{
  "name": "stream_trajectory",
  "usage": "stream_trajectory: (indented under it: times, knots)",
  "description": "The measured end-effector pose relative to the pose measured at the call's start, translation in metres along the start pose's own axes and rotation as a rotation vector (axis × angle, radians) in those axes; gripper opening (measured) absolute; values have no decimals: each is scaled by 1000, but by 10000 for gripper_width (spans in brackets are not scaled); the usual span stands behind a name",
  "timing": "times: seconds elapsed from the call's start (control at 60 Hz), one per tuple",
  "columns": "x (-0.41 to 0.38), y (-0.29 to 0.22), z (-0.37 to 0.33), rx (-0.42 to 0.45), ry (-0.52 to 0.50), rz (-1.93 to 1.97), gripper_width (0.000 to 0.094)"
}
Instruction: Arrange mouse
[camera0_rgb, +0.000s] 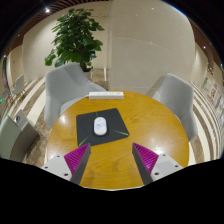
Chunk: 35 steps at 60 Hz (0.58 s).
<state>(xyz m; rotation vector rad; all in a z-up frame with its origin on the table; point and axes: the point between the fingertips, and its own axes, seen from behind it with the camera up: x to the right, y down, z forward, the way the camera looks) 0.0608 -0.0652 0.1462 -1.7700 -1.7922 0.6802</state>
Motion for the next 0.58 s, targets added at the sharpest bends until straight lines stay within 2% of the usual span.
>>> stream_trajectory:
  times: [0.217,0.367,0.483,0.583]
  knots:
    - [15,43,-55,-46,14,65,863]
    - [26,47,-61,-25,28,62,865]
    - [30,51,-60,-41,44,49,865]
    - [17,46,-61,-36,-2,63,865]
